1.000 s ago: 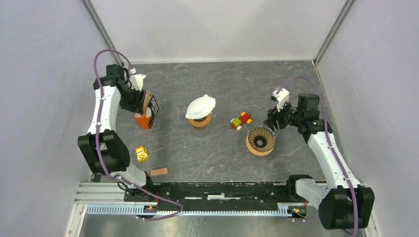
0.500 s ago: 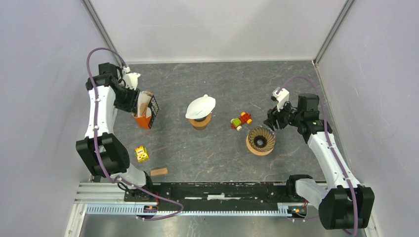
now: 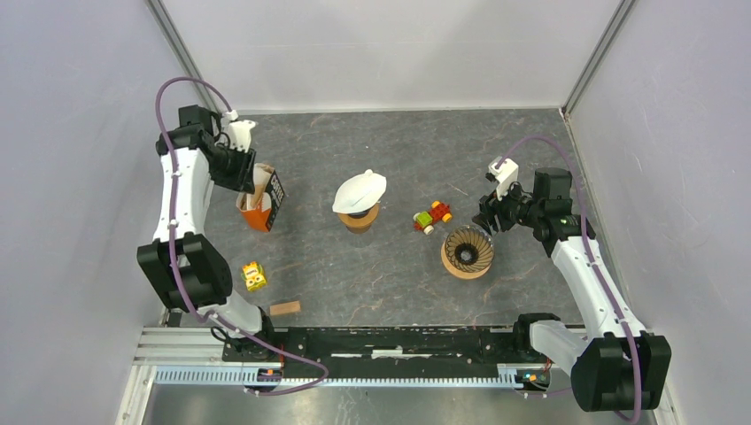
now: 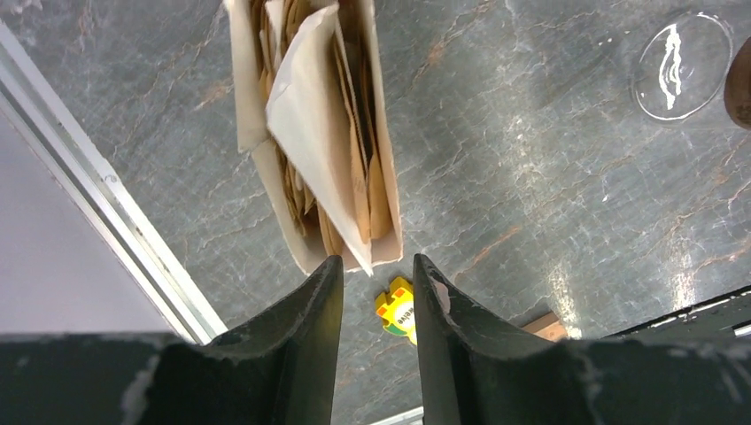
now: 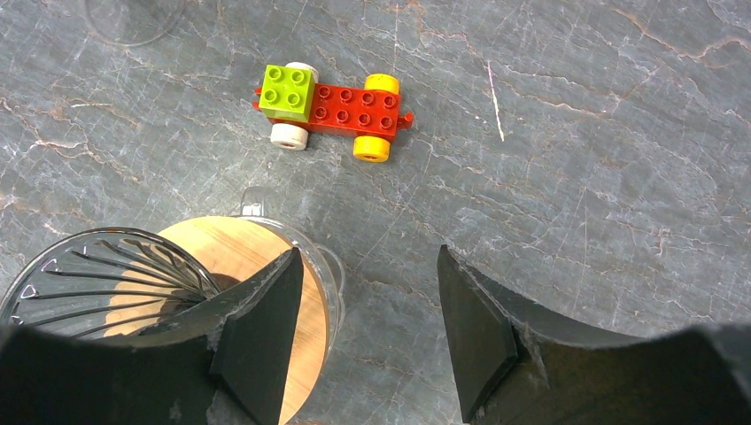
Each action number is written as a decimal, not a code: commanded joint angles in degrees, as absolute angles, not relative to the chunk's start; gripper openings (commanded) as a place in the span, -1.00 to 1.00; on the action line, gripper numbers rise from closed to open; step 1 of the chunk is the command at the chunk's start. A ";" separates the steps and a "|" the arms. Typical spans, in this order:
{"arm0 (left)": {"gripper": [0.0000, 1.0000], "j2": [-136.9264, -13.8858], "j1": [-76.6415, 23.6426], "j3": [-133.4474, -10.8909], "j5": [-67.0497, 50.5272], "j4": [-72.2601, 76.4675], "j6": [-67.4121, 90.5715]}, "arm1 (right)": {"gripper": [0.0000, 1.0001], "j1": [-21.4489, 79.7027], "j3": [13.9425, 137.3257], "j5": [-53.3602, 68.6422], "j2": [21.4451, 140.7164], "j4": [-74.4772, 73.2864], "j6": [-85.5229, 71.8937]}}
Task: Place the coffee filter in the dripper
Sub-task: Pick up the coffee filter from the coffee filter holder.
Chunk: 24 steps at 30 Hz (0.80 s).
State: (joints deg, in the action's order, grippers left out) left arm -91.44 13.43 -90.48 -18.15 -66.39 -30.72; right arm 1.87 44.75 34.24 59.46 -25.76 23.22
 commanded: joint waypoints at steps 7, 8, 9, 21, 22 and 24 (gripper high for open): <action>-0.14 -94.95 9.67 -95.43 -16.80 -62.45 -30.46 | 0.29 1.80 44.32 34.07 58.82 -24.76 23.29; -0.14 -95.53 9.65 -95.91 -16.32 -62.44 -30.69 | 0.29 1.69 44.29 34.03 58.78 -24.71 23.29; -0.13 -96.02 9.67 -96.40 -15.92 -62.44 -30.88 | 0.29 1.69 44.30 33.93 58.72 -24.70 23.29; -0.14 -99.41 9.66 -96.56 -14.13 -62.49 -32.26 | 0.30 1.70 44.21 33.84 58.63 -24.79 23.37; -0.14 -99.55 9.67 -96.38 -14.00 -62.49 -32.40 | 0.30 1.72 44.13 33.76 58.62 -24.80 23.38; -0.15 -99.72 9.67 -95.88 -13.64 -62.41 -32.49 | 0.30 1.69 44.03 33.75 58.54 -24.71 23.38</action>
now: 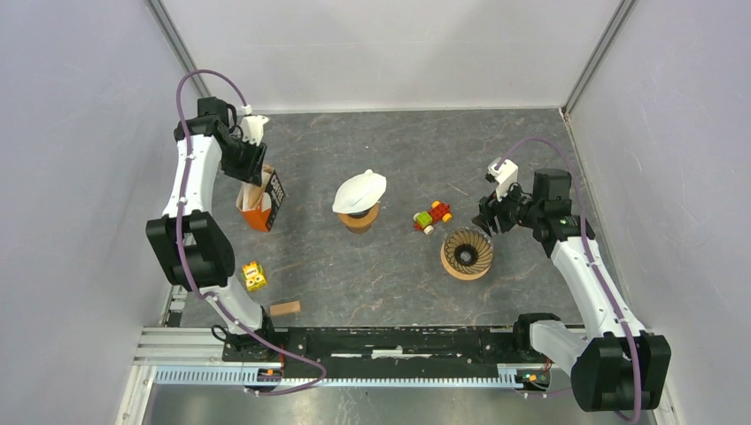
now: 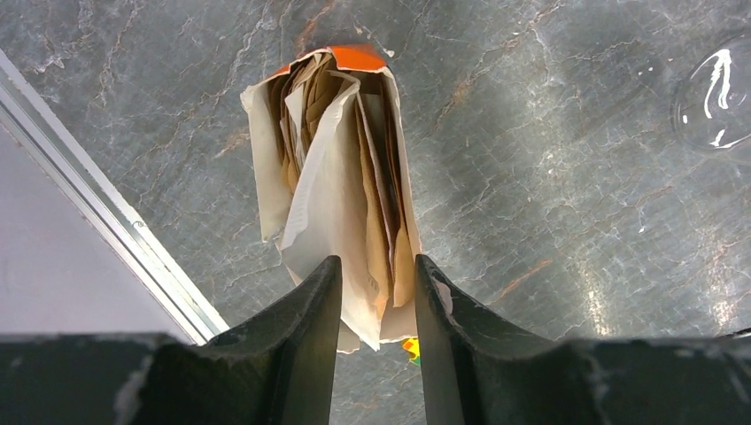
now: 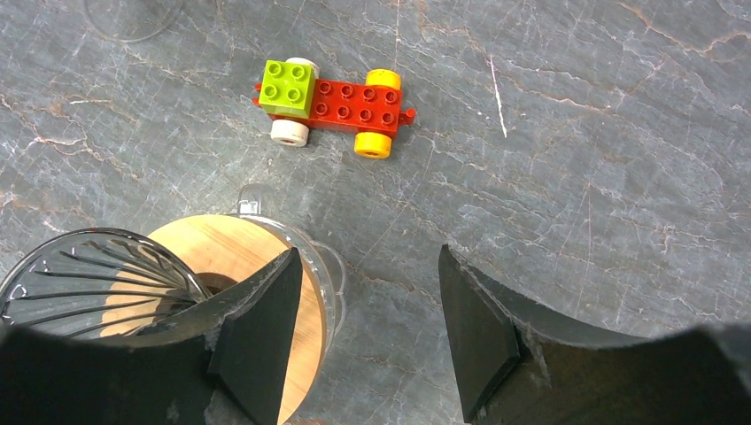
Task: Place the coffee filter in the dripper
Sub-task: Pick up the coffee filter from the coffee filter holder.
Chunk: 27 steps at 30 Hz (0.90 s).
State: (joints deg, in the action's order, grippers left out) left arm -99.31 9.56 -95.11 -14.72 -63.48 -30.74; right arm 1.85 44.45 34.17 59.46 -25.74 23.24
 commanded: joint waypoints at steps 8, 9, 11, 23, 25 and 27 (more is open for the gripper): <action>-0.19 -100.06 9.67 -94.67 -11.68 -61.57 -32.98 | 0.30 1.69 44.03 33.77 58.56 -24.71 23.38; -0.20 -100.20 9.66 -94.71 -11.53 -61.67 -33.00 | 0.30 1.68 44.03 33.76 58.60 -24.71 23.38; -0.22 -100.46 9.67 -94.45 -11.51 -61.61 -33.03 | 0.31 1.68 44.03 33.78 58.50 -24.75 23.38; -0.36 -101.17 9.67 -92.04 -11.40 -61.35 -33.32 | 0.31 1.72 44.47 33.84 59.07 -24.87 23.35; -0.46 -101.41 9.67 -92.32 -11.26 -61.35 -33.30 | 0.31 1.68 44.56 33.89 59.09 -24.96 23.36; -0.62 -101.45 9.67 -92.91 -11.28 -61.50 -33.05 | 0.31 1.67 44.56 33.85 59.01 -25.09 23.38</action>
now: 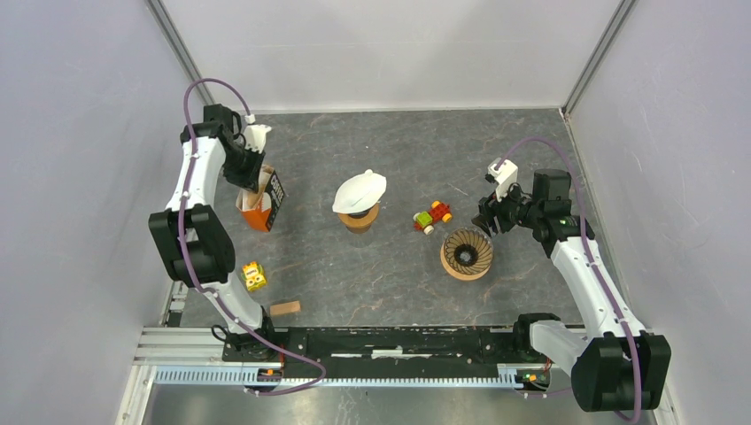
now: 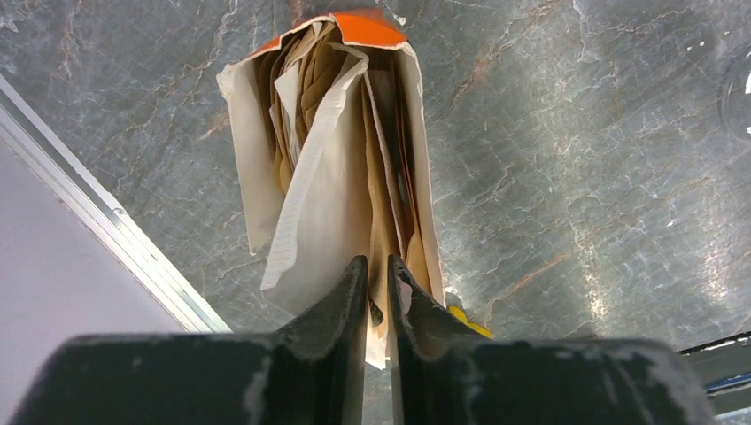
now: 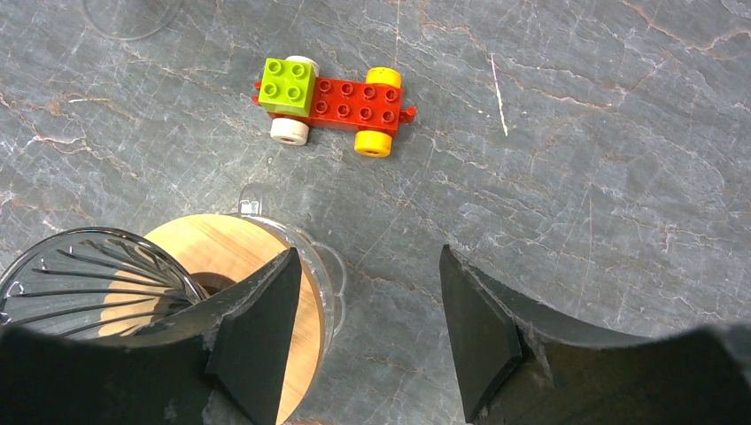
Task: Place the coffee filter in the dripper
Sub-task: Pick up the coffee filter from the coffee filter holder.
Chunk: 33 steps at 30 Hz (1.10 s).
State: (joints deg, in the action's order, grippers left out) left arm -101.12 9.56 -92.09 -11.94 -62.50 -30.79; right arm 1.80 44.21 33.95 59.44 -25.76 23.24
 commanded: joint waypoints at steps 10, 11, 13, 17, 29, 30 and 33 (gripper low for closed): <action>-0.96 -98.26 9.67 -99.45 -13.05 -66.42 -33.37 | 0.31 1.67 46.01 33.51 58.98 -26.19 23.87; -0.96 -98.01 9.67 -100.23 -13.23 -67.13 -33.46 | 0.31 1.68 46.84 33.40 59.16 -26.68 24.11; -0.95 -97.61 9.66 -101.76 -13.46 -68.81 -33.89 | 0.31 1.72 48.32 33.14 59.38 -27.60 24.71; -0.95 -97.11 9.65 -104.88 -13.70 -72.30 -35.12 | 0.31 1.67 51.14 31.90 59.77 -28.88 26.11; -0.95 -92.80 9.58 -125.32 -18.14 -82.27 -35.25 | 0.34 1.76 63.86 36.93 62.46 -31.11 28.17; -0.96 -92.76 9.62 -127.24 -18.34 -83.19 -35.02 | 0.34 1.84 63.98 37.79 62.27 -31.07 28.03; -0.95 -92.04 9.65 -131.50 -20.55 -84.17 -33.69 | 0.35 1.95 63.97 39.28 61.25 -30.82 28.03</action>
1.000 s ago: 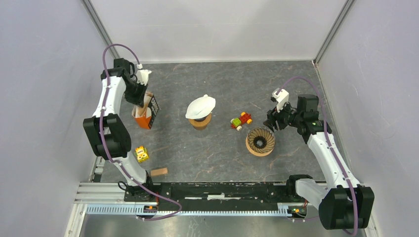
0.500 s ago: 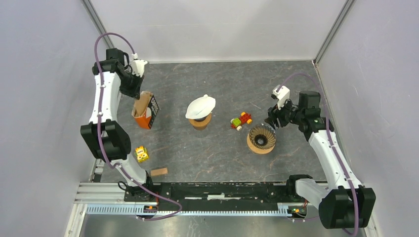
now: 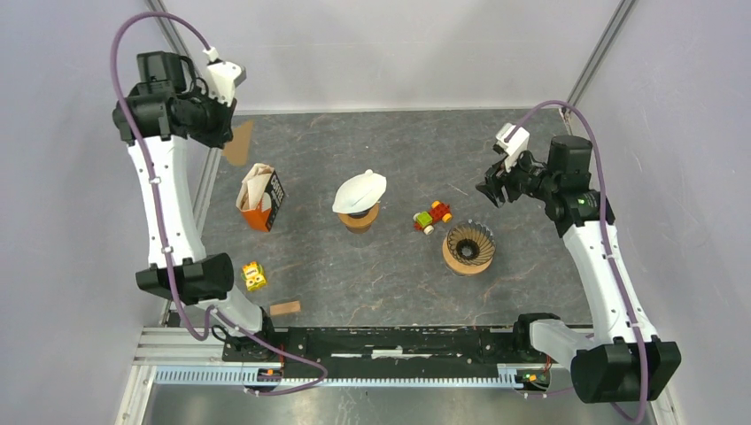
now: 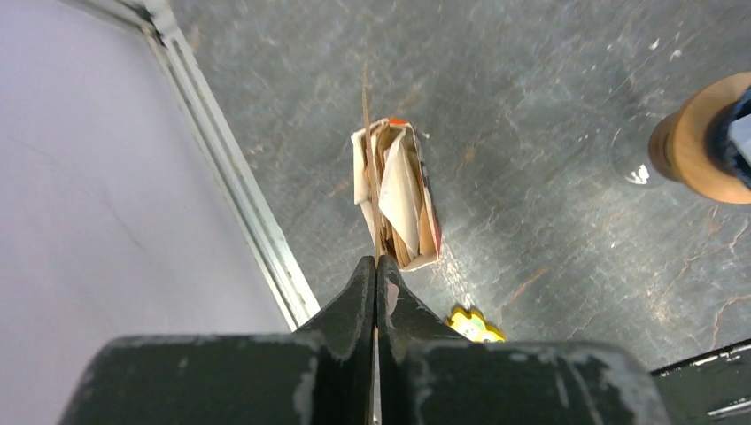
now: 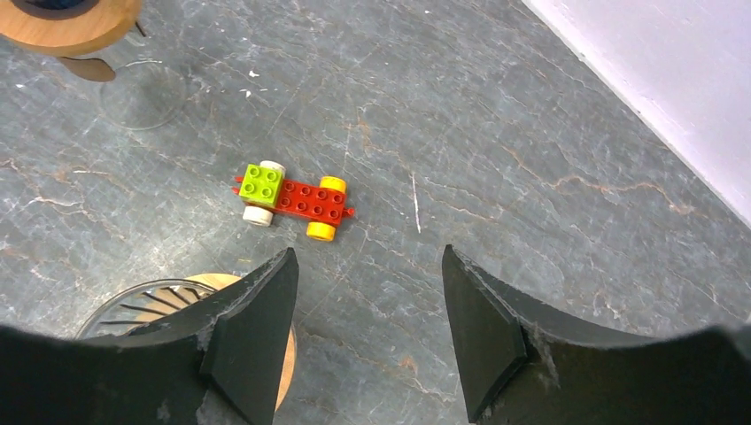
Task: Place the coffee filter in the dripper
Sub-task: Pick up the coffee filter from the coffee filter holder, then place the coffee filter in the coffee dripper.
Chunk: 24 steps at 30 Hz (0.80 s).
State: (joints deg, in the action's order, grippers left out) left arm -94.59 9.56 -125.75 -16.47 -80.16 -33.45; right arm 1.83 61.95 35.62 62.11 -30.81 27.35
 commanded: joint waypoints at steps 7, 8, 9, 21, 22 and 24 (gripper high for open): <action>-0.95 -92.67 4.92 -144.30 -28.22 -86.42 -25.77 | 0.38 4.41 66.50 43.60 60.17 -28.60 26.15; -0.96 -92.99 3.66 -146.64 -29.50 -86.69 -24.28 | 0.39 5.48 67.11 43.93 60.29 -27.98 25.71; -0.96 -93.24 2.35 -148.36 -30.19 -86.83 -22.96 | 0.39 6.89 67.66 43.94 60.56 -27.27 25.36; -0.95 -98.15 -20.59 -160.40 -37.01 -88.07 -15.28 | 0.65 19.51 77.76 49.09 64.42 -20.74 23.20; -0.95 -98.61 -21.71 -160.49 -37.88 -88.59 -16.06 | 0.68 19.83 78.74 49.15 64.45 -21.41 23.95; -0.95 -99.48 -24.20 -160.73 -38.69 -89.44 -17.53 | 0.74 20.02 80.32 49.38 63.84 -23.42 26.47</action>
State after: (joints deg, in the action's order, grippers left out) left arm -97.14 -20.23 -159.48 -34.41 -87.24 -18.81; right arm 19.29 75.26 46.52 64.62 -23.62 23.81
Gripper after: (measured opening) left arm 0.033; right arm 0.843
